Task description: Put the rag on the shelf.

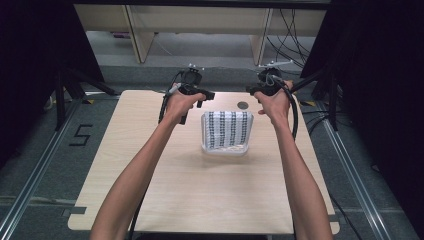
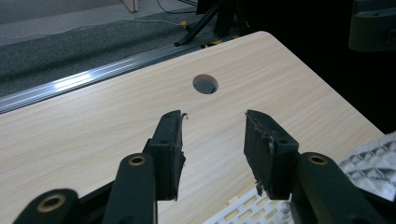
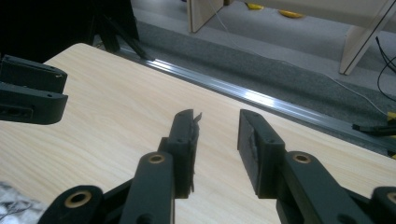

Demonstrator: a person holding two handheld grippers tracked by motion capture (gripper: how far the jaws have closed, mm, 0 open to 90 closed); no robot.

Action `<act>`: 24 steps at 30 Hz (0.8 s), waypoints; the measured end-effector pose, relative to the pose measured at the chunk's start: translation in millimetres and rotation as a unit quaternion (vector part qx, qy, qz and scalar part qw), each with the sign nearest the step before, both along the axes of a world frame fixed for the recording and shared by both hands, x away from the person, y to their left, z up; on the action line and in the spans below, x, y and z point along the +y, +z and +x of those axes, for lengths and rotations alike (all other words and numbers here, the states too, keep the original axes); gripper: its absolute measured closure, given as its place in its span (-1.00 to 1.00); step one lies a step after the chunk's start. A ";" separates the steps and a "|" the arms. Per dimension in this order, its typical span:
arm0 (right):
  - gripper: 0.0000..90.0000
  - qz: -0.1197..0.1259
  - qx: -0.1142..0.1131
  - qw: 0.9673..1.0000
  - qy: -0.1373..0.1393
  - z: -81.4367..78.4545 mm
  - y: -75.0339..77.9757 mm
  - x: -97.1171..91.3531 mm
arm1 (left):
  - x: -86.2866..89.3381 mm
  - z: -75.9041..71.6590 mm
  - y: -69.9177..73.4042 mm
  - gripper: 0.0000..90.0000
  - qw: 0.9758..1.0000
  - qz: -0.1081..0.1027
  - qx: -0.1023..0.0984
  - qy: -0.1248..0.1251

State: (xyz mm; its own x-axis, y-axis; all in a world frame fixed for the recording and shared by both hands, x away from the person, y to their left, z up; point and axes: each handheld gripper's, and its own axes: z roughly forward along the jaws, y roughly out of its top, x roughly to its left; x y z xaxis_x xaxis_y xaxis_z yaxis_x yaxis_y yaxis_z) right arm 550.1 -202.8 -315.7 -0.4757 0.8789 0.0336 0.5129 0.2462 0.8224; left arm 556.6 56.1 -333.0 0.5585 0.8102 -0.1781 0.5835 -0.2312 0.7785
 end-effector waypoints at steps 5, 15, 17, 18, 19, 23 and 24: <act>0.43 0.007 -0.008 1.000 0.009 -9.4 6.3 -1.1 | 10.7 -5.6 1.4 0.23 1.000 -0.009 -0.005 0.003; 0.31 0.016 -0.016 0.999 0.033 -26.5 8.8 -7.7 | 21.5 -27.9 7.9 0.03 1.000 -0.006 -0.028 -0.011; 0.30 0.023 -0.014 0.999 0.029 -30.3 8.5 -9.4 | 22.3 -33.6 8.7 0.01 0.999 -0.017 -0.028 -0.014; 0.29 0.026 -0.012 0.999 0.033 -32.1 8.3 -10.4 | 23.1 -36.3 9.1 -0.01 0.999 -0.017 -0.028 -0.020; 0.27 0.020 -0.017 0.999 0.035 -33.7 8.4 -11.9 | 23.4 -39.2 9.2 -0.03 0.999 -0.015 -0.030 -0.021; 0.22 0.029 -0.015 0.999 0.036 -42.3 8.0 -12.8 | 26.8 -46.9 7.8 -0.09 0.999 -0.018 -0.029 -0.029; 0.21 0.024 -0.019 0.999 0.040 -43.7 8.0 -14.0 | 27.5 -48.9 7.2 -0.11 0.999 -0.019 -0.030 -0.029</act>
State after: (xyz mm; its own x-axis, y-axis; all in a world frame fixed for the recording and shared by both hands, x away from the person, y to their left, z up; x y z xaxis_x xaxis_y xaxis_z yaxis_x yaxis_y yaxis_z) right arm 506.4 -216.8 -307.7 -0.5465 0.8356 0.0552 0.4605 0.2448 0.8532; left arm 507.7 83.6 -325.8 0.6156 0.7691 -0.1721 0.5212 -0.2335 0.8208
